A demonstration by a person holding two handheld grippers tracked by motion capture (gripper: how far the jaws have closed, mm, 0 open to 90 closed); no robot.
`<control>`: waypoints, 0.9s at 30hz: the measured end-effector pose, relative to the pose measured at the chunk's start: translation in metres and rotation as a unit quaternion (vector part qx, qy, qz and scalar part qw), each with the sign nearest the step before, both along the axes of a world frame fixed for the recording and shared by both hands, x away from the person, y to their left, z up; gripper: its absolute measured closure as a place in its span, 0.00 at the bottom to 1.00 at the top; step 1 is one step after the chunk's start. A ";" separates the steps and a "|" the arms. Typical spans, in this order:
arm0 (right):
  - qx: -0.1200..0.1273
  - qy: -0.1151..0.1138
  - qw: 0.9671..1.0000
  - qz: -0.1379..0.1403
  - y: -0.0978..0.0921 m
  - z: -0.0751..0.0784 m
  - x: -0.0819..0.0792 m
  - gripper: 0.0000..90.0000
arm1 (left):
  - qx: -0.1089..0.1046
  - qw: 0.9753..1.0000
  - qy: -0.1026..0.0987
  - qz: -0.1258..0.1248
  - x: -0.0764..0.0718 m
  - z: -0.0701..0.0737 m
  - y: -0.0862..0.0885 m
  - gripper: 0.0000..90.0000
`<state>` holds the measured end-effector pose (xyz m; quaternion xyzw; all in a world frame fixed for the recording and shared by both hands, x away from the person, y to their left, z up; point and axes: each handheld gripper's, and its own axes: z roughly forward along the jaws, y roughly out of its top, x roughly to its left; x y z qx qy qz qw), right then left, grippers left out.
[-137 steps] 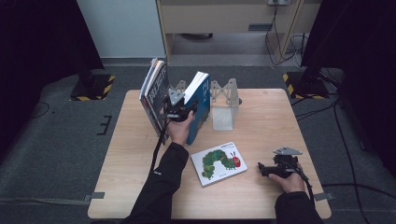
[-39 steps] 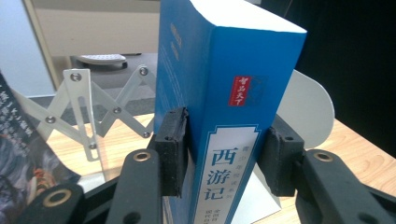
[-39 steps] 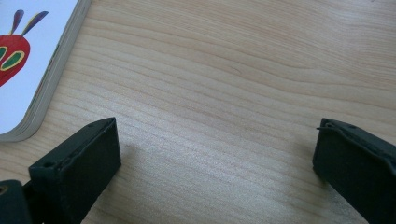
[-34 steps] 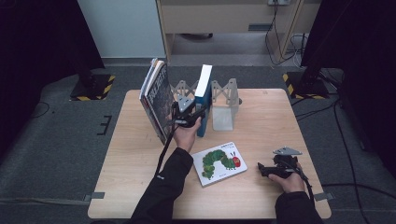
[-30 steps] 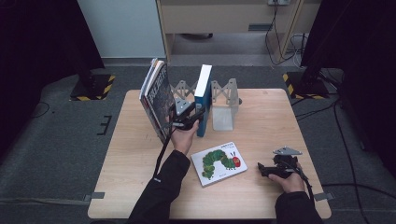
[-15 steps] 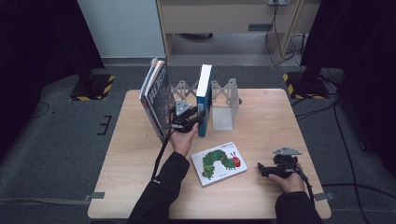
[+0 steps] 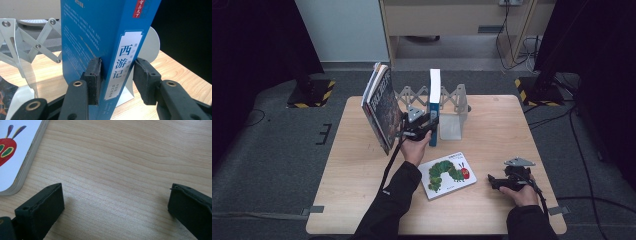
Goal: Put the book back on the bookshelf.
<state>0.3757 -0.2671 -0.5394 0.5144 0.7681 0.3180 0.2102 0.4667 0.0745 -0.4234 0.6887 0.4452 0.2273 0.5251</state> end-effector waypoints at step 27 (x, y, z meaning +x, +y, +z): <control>0.000 -0.001 1.000 0.002 0.000 0.000 0.000 0.01 | 0.003 1.000 -0.001 -0.012 -0.002 -0.014 0.007 0.66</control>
